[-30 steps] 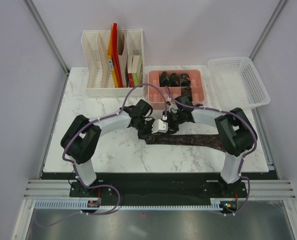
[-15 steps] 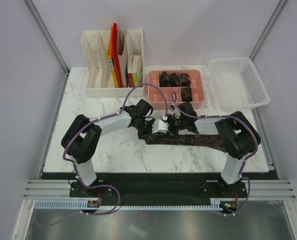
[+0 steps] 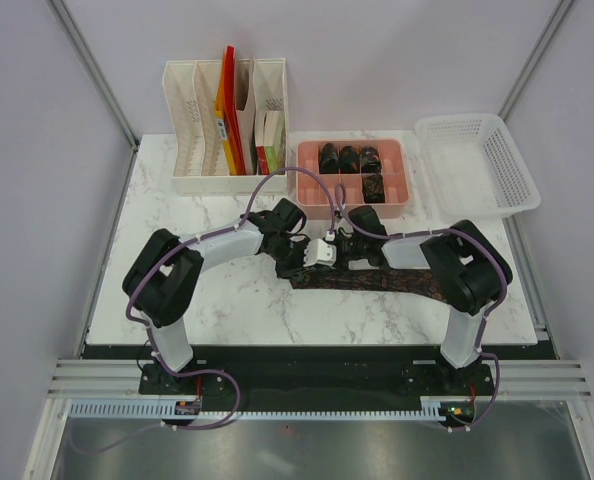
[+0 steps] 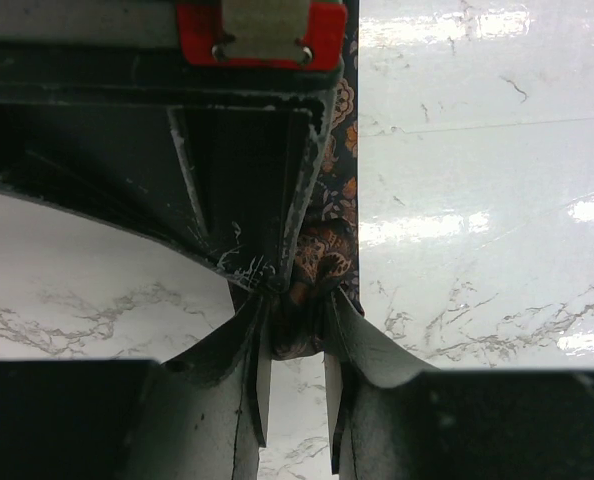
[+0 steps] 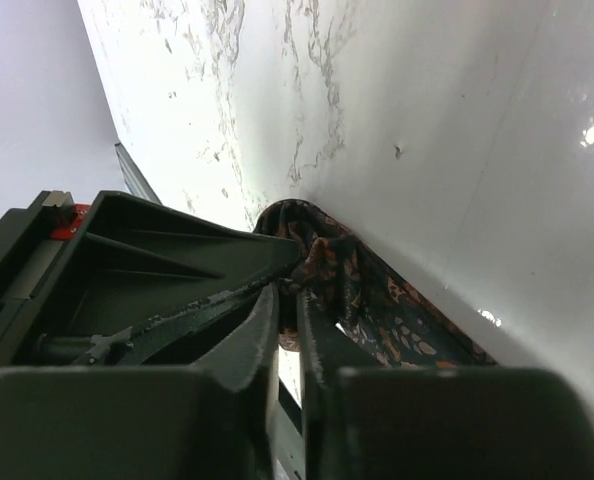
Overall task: Roll the ties
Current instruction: Roll the tie at the center of the board.
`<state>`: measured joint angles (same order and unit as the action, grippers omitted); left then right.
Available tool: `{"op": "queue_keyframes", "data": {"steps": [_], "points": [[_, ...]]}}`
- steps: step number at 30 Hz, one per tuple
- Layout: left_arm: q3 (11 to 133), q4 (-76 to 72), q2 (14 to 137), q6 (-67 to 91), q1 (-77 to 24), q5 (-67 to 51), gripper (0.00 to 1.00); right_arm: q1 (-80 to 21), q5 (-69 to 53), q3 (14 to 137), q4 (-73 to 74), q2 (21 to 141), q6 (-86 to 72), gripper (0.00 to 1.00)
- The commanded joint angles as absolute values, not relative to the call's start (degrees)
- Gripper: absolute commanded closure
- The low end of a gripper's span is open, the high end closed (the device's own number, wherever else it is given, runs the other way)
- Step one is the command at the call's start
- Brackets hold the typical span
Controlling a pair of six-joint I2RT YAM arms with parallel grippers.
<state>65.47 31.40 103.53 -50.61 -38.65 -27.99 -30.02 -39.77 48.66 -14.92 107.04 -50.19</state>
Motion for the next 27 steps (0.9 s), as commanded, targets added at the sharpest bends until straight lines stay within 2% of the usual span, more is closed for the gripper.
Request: {"op": "queue_keyframes", "data": {"steps": [1,2,4,7,10,16,21,27], "points": [[63.6,33.7,107.0,-50.3,-38.8,-25.0,0.68,-31.1,-36.7,51.0,-9.9,109.0,-45.5,0.93],[63.6,33.7,106.7,-50.0,-38.6,-25.3,0.64,-30.9,-36.2,51.1,-8.8,109.0,-45.0,1.00],[63.5,33.6,105.4,-49.3,-38.1,-25.9,0.59,-30.2,-35.5,51.5,-6.3,109.2,-42.9,1.00],[63.2,33.5,101.7,-48.3,-37.4,-29.3,0.45,-29.4,-34.1,52.2,-2.4,109.2,-40.0,1.00],[63.0,33.0,99.2,-46.9,-36.9,-31.5,0.37,-28.7,-33.2,52.6,-0.1,109.2,-38.3,1.00],[61.3,30.9,95.5,-46.1,-36.5,-31.8,0.30,-28.6,-30.3,54.5,5.2,109.7,-35.8,1.00],[61.9,29.1,96.9,-41.7,-35.5,-31.7,0.28,-28.2,-27.7,57.0,10.6,109.6,-32.4,1.00],[61.7,24.6,99.3,-36.0,-35.7,-30.8,0.20,-28.2,-27.2,57.4,11.1,109.5,-31.3,1.00]]}}
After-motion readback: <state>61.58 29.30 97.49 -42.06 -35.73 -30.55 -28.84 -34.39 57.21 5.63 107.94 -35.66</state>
